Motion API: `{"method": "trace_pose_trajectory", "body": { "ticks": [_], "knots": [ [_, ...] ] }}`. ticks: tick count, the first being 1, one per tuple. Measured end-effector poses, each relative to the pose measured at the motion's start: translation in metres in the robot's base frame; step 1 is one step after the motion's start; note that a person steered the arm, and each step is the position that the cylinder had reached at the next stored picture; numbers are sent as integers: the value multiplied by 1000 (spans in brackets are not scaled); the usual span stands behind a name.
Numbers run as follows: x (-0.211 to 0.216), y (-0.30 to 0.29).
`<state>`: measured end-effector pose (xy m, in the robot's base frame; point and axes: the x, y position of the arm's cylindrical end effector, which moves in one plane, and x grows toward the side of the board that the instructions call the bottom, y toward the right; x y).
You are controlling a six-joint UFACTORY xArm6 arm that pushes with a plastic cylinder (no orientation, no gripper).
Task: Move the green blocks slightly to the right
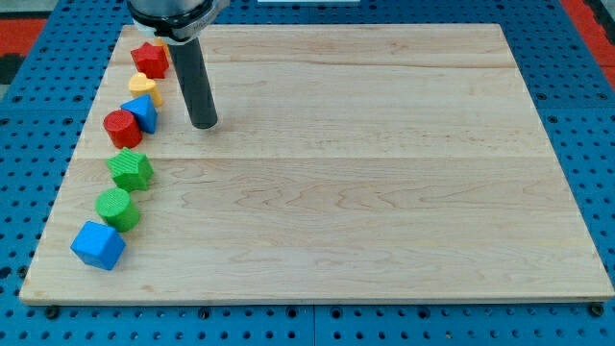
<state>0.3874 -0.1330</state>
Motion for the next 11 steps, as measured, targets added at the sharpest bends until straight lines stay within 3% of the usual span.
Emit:
{"method": "trace_pose_trajectory", "body": {
  "ticks": [4, 8, 9, 10, 11],
  "knots": [
    [6, -13],
    [9, 11],
    [36, 9],
    [36, -21],
    [31, -12]
  ]
}}
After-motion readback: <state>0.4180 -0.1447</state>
